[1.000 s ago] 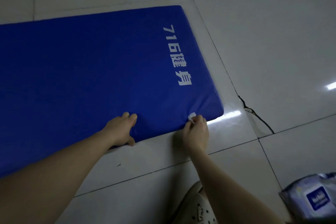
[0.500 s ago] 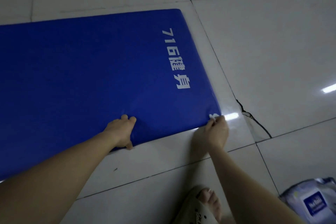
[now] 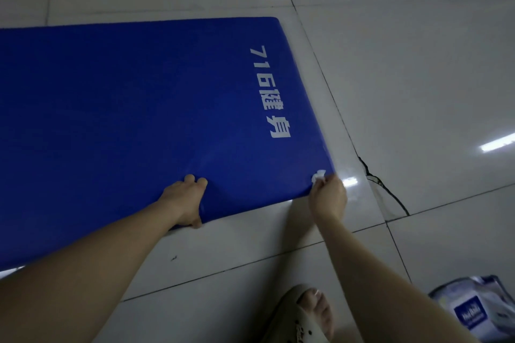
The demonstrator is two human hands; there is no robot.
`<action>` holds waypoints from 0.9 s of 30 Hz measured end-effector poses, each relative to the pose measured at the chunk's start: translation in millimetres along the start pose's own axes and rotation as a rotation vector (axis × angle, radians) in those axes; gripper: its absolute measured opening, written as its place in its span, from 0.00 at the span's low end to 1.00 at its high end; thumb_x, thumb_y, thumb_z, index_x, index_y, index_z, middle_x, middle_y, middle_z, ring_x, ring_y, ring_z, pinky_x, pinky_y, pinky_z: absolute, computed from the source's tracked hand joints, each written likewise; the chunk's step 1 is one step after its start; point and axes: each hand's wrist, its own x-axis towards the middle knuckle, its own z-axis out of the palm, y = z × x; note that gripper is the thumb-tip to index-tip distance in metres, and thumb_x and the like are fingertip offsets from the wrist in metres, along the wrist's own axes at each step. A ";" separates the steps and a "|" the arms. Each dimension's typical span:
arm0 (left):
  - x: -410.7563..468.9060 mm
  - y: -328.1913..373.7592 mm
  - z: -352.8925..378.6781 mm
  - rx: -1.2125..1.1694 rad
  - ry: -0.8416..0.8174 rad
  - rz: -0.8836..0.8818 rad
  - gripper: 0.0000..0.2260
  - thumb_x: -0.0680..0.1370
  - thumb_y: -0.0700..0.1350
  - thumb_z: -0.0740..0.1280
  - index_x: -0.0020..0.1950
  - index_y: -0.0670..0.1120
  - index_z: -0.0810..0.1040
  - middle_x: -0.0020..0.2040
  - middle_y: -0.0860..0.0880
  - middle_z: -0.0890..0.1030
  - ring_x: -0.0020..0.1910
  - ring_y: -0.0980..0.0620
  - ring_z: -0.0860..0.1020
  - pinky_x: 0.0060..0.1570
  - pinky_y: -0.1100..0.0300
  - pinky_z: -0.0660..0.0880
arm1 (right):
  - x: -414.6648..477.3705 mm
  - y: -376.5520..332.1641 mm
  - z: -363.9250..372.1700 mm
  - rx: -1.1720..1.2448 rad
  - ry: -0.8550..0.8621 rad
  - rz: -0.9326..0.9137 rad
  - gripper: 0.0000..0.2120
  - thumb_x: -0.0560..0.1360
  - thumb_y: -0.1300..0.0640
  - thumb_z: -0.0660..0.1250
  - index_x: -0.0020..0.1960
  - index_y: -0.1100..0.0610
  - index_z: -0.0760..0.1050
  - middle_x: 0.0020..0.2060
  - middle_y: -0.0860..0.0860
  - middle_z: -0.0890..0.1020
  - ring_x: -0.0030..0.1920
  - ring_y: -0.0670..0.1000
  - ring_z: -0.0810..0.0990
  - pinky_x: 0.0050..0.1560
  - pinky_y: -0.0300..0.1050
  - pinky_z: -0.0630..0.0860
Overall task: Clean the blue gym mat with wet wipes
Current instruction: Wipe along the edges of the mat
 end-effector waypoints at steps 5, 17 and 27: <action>-1.0 -1.7 1.2 0.005 0.000 -0.003 0.40 0.67 0.55 0.80 0.71 0.49 0.62 0.63 0.47 0.67 0.58 0.47 0.73 0.56 0.53 0.76 | -84.0 -31.5 48.9 0.071 -0.240 -0.129 0.02 0.82 0.52 0.62 0.51 0.50 0.72 0.43 0.42 0.75 0.45 0.46 0.78 0.38 0.32 0.65; 3.4 -1.0 2.4 0.006 0.002 -0.002 0.40 0.68 0.54 0.80 0.72 0.49 0.62 0.63 0.47 0.67 0.59 0.46 0.73 0.56 0.54 0.75 | 13.5 5.5 -13.7 -0.130 0.024 -0.050 0.09 0.83 0.52 0.58 0.52 0.57 0.71 0.51 0.54 0.77 0.45 0.56 0.77 0.44 0.49 0.70; 1.0 0.1 0.4 0.020 0.008 -0.011 0.38 0.67 0.54 0.80 0.69 0.49 0.64 0.62 0.46 0.67 0.56 0.46 0.73 0.49 0.55 0.74 | -128.8 -46.5 71.6 0.023 -0.310 -0.532 0.04 0.82 0.53 0.62 0.53 0.53 0.73 0.48 0.48 0.77 0.43 0.47 0.77 0.41 0.42 0.75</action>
